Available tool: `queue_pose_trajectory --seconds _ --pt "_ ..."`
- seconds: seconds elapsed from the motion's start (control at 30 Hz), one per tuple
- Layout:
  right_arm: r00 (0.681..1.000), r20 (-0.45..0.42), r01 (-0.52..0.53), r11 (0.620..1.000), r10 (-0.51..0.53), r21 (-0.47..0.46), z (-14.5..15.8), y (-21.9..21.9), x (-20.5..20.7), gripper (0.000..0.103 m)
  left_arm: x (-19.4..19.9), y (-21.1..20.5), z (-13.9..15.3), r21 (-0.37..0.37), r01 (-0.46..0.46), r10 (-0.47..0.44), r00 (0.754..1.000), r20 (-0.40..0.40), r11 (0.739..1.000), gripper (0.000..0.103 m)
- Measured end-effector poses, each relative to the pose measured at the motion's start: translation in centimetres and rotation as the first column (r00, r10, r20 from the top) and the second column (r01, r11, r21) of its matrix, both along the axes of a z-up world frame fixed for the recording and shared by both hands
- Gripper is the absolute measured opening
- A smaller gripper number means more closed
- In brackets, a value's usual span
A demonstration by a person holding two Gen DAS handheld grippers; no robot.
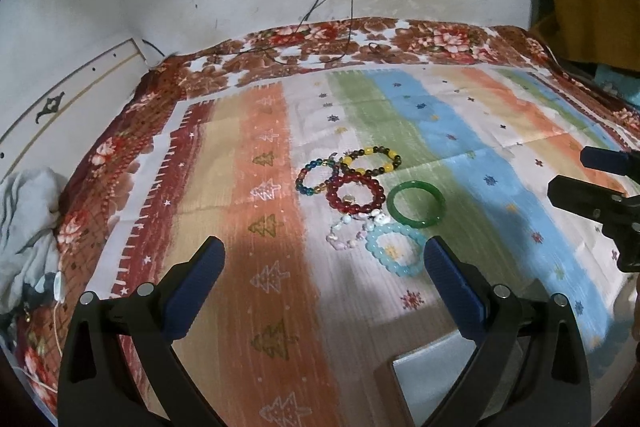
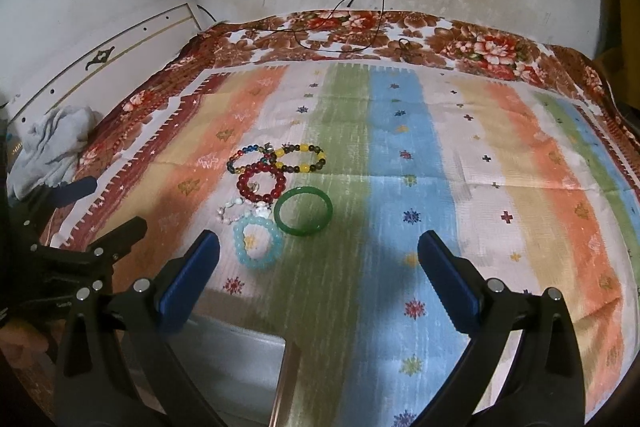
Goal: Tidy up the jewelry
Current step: 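Move both tools forward over the bracelets, right toward the green bangle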
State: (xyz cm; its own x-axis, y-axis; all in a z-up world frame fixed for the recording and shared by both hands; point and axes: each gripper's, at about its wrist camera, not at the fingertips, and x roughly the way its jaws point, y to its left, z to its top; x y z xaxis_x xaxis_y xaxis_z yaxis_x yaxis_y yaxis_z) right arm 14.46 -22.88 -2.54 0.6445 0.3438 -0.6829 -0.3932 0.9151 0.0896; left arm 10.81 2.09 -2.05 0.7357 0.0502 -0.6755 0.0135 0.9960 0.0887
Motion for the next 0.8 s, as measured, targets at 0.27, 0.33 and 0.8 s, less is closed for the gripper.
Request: queue_pose_trajectory --seconds 0.27,0.33,0.8 --pt "0.999 -0.048 0.012 1.000 -0.012 -0.002 -0.7 0.1 2.8 0.098 2.9 0.7 -0.7 0.019 -0.015 0.016 0.999 -0.037 1.000 0.098" --pt "0.998 -0.058 0.014 1.000 -0.015 -0.004 -1.0 0.2 3.3 0.098 3.5 1.1 -1.1 0.015 -0.018 0.019 0.998 -0.057 1.000 0.098" --pt "0.985 -0.170 0.036 0.999 -0.041 -0.034 -3.3 1.1 7.1 0.098 7.0 1.8 -3.3 -0.011 -0.026 0.024 0.987 -0.158 1.000 0.098"
